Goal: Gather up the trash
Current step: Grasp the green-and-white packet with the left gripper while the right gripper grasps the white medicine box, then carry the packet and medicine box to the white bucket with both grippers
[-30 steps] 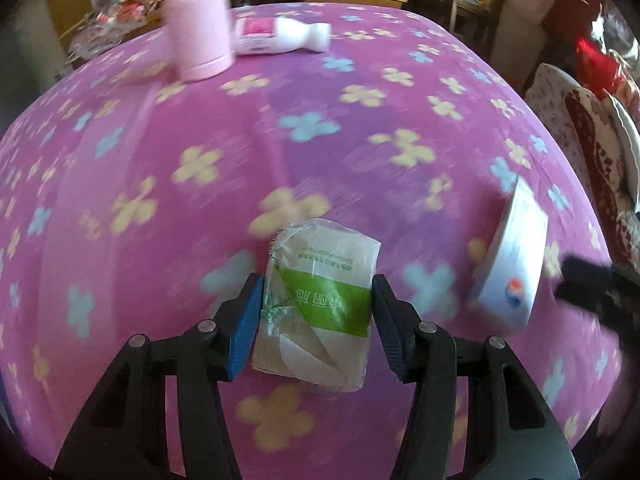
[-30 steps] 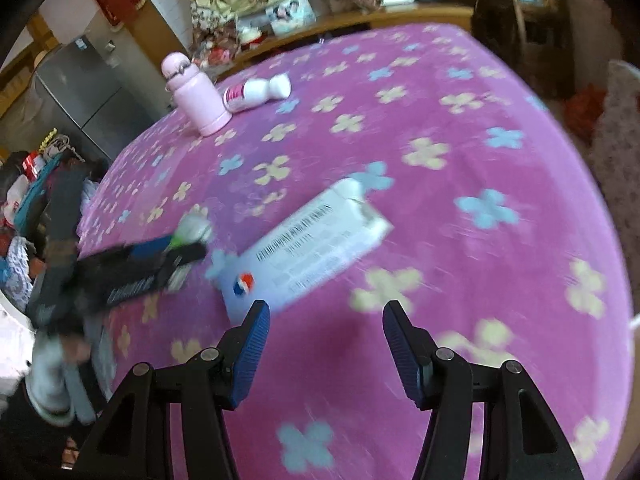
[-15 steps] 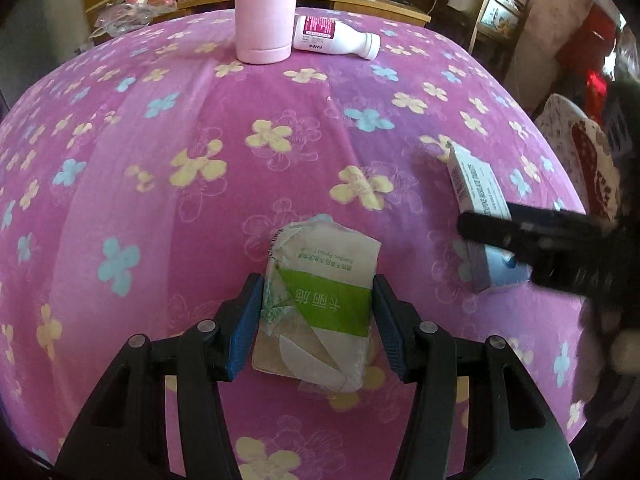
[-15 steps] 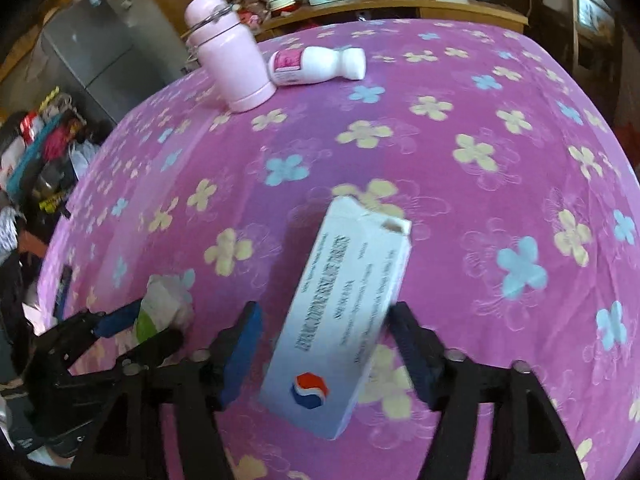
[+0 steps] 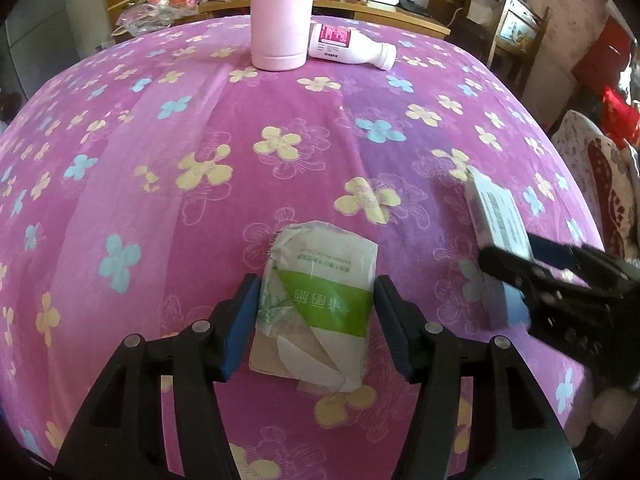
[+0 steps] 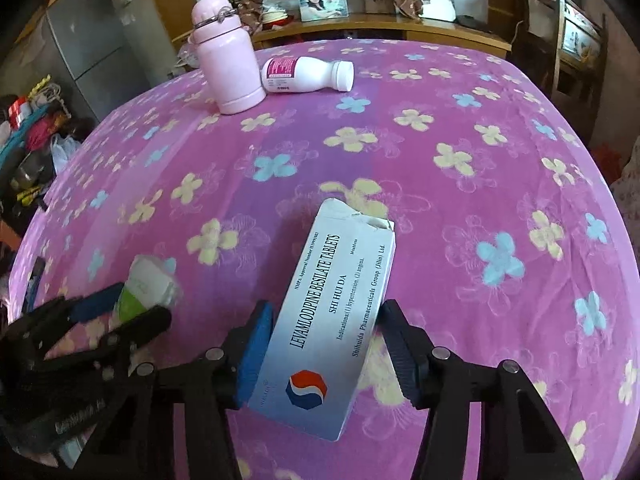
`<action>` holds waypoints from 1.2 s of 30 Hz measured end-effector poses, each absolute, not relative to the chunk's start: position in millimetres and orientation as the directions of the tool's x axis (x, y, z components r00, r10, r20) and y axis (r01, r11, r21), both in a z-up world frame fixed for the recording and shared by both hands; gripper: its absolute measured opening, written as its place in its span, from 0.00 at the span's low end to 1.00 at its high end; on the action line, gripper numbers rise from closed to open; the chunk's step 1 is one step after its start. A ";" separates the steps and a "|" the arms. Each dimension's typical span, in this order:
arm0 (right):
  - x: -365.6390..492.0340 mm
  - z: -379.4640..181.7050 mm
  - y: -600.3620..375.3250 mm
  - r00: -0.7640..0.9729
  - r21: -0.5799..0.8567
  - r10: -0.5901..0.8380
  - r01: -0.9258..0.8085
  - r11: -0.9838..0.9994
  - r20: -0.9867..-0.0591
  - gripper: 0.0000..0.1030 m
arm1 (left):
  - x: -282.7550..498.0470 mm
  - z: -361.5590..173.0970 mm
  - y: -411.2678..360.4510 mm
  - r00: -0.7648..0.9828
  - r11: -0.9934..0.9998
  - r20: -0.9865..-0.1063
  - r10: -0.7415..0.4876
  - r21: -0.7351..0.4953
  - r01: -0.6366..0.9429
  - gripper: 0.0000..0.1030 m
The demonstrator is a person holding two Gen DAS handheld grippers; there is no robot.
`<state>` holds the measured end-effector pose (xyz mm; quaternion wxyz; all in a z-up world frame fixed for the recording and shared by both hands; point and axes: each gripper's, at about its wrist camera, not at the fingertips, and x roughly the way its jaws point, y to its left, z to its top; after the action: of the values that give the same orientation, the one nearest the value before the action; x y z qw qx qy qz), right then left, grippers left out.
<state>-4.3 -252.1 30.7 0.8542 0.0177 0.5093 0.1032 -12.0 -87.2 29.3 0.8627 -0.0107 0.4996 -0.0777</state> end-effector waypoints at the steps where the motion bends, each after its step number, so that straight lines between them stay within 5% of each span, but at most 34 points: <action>1: -7.8 31.0 -254.4 0.457 0.135 0.197 -0.165 0.977 -0.867 0.52 | -12.0 29.1 -87.6 0.490 0.988 -0.860 -0.141 -0.093 0.121 0.55; 6: -31.0 36.0 -269.8 0.455 0.154 0.218 -0.174 0.973 -0.863 0.52 | -14.7 28.5 -91.7 0.487 0.987 -0.864 -0.130 -0.066 0.146 0.54; 15: -74.7 57.8 -290.2 0.496 0.169 0.235 -0.175 0.970 -0.836 0.52 | -35.8 43.2 -98.5 0.495 0.977 -0.848 -0.188 -0.109 0.184 0.33; 36: -172.6 94.1 -428.8 0.567 0.149 0.114 0.016 0.989 -0.816 0.52 | -91.0 84.9 -268.5 0.440 0.869 -0.811 -0.386 -0.159 0.468 0.29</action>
<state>-172.6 -428.8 94.1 0.8824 0.0699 0.4644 0.0279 -91.0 -268.5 84.9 0.8473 0.0443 0.4654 -0.2520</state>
